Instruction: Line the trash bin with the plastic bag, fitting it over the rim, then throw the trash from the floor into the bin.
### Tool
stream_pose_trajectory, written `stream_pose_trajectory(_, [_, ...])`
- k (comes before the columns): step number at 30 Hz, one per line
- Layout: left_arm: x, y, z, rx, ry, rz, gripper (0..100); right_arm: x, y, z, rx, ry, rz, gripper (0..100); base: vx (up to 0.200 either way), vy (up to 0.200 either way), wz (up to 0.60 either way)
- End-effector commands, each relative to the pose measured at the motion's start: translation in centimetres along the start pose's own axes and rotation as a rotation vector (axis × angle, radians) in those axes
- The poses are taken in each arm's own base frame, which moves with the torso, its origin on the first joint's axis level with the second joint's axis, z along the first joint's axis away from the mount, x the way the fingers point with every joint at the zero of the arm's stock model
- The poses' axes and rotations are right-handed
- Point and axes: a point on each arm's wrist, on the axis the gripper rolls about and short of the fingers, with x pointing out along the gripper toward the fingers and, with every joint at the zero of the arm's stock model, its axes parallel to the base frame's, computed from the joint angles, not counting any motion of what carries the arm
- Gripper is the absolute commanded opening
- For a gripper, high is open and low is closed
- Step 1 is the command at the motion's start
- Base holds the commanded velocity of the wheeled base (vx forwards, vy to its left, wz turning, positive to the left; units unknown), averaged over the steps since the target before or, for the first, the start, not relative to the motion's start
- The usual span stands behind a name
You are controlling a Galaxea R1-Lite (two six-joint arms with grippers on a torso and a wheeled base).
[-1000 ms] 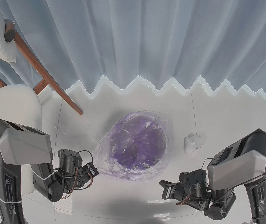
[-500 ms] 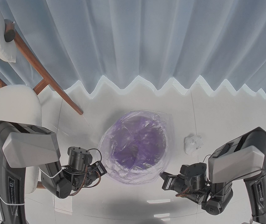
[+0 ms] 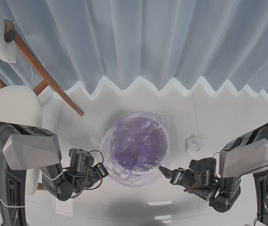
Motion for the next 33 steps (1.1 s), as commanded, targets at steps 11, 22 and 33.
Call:
stream_pose_trajectory(11, [0.3, -0.3, -0.2, 0.011, 0.003, -0.005, 0, 3.1, -1.6, -0.2, -0.001, -0.014, -0.041, 0, 0.000, 0.000, 0.00])
stream_pose_trajectory(22, [1.9, 0.0, -0.4, 0.226, -0.001, 0.010, 0, 5.4, -3.0, 0.5, -0.057, 0.046, -0.136, 0, 0.000, 0.000, 0.00])
stream_pose_trajectory(33, [5.1, -0.2, 0.3, 0.335, -0.065, 0.077, 0, 8.8, -2.7, 2.9, -0.059, 0.096, -0.225, 0, 0.000, 0.000, 0.00])
